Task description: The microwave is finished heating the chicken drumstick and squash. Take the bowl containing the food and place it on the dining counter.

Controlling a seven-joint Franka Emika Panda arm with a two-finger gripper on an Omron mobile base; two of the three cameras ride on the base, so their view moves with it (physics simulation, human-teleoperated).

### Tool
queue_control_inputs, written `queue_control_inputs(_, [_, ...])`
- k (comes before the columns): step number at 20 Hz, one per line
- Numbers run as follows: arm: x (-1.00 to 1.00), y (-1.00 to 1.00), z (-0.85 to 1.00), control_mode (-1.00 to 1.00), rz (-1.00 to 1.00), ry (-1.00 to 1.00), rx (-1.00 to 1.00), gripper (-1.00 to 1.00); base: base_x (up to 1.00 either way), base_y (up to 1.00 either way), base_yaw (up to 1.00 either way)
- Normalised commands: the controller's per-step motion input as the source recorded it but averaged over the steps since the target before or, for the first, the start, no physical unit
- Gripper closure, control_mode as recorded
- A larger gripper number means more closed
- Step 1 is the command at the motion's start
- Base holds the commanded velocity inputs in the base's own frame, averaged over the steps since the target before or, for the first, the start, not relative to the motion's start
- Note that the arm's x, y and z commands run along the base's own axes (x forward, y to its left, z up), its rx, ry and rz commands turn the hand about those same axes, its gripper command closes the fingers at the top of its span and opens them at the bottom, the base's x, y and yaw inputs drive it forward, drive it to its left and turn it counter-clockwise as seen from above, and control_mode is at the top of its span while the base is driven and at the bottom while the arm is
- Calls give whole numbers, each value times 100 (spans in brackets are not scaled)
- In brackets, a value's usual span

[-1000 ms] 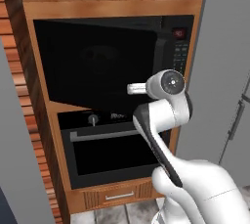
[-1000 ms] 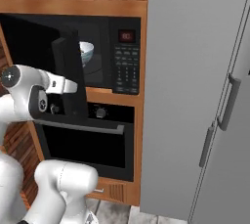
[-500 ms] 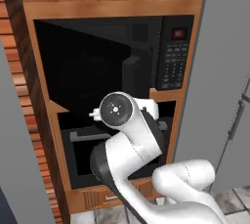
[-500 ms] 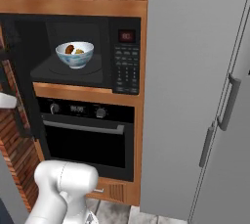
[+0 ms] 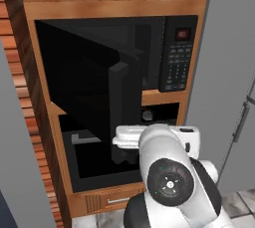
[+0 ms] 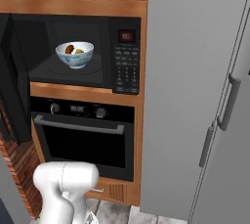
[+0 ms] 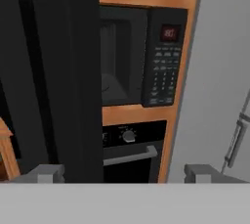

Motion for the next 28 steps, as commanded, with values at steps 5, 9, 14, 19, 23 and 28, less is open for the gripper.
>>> queue_control_inputs(5, [-12, -100, 46, -100, 27, -20, 24, -100, 0, 0, 0])
queue_control_inputs(9, [34, -99, 1, -100, 29, 3, 38, -100, 0, 0, 0])
queue_control_inputs(14, [63, -65, -3, -100, 34, 17, 55, -100, 0, 0, 0])
queue_control_inputs(19, [91, -20, -25, -100, 38, 25, 54, -100, 0, 0, 0])
queue_control_inputs(23, [100, 21, -22, -100, 36, 32, 44, -100, 0, 0, 0])
queue_control_inputs(28, [100, 89, 0, -100, 28, 38, 23, -100, 0, 0, 0])
